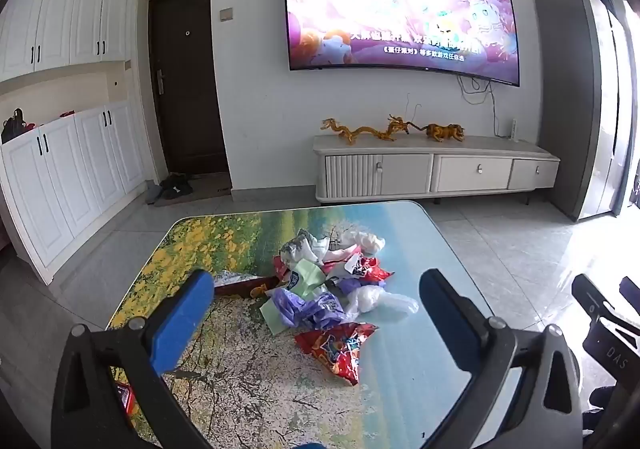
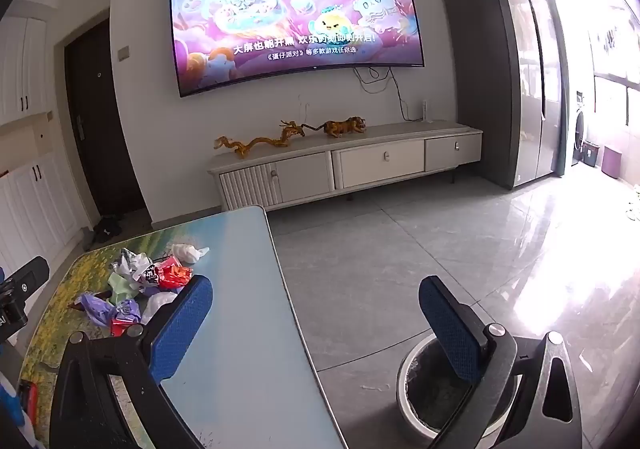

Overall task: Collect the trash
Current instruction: 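Move both tools toward the pile of wrappers on the table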

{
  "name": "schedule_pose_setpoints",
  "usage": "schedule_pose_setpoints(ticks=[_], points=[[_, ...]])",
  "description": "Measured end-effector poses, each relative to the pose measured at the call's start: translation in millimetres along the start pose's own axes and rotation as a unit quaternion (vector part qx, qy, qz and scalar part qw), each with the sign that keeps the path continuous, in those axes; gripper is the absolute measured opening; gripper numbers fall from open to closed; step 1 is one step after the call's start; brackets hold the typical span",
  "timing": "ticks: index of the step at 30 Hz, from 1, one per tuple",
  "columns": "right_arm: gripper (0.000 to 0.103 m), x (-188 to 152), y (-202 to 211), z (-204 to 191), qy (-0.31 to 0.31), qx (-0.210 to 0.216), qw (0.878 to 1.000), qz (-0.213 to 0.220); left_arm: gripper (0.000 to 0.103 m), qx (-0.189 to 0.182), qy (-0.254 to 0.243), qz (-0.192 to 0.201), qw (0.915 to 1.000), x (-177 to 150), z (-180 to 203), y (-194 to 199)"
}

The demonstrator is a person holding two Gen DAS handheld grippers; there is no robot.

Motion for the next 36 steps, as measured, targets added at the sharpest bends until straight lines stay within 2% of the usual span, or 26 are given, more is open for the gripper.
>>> schedule_pose_setpoints(ticks=[11,15,18,22,28,31,33,36], points=[[0.103,1,2,-7,0.012,0.008,1.000,-0.005,0.103,0.000,0.026,-0.007,0.9996,-1,-23,-3],[0.103,0,-2,-8,0.012,0.013,1.000,-0.009,0.103,-0.006,0.053,-0.023,0.9983,-5,-44,-15],[0.103,-1,-6,-8,0.014,0.014,1.000,-0.012,0.103,0.004,0.051,-0.037,0.9980,-6,-59,-21],[0.103,-1,-13,-6,0.013,0.015,1.000,-0.016,0.103,-0.002,0.065,-0.051,0.9965,-10,-73,-32],[0.103,-5,-32,-9,0.023,0.032,0.999,-0.036,0.103,-0.060,0.051,-0.083,0.9935,-32,-68,-51],[0.098,-8,-45,-16,0.033,0.051,0.997,-0.054,0.103,-0.097,0.034,-0.099,0.9898,-43,-55,-60],[0.093,-10,-55,-23,0.039,0.071,0.994,-0.069,0.100,-0.113,0.016,-0.120,0.9862,-49,-45,-68],[0.087,-11,-70,-36,0.045,0.106,0.989,-0.093,0.088,-0.137,0.001,-0.130,0.9820,-56,-32,-84]])
Point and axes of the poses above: each gripper's, at about its wrist camera, not at the fingertips, and y roughly against the way its jaws point, z to its right, x to its top, the point moved 2 cm from there along -y, roughly the way its jaws point, and after that the axes turned 7 degrees about -x, right-handed, at the moved point
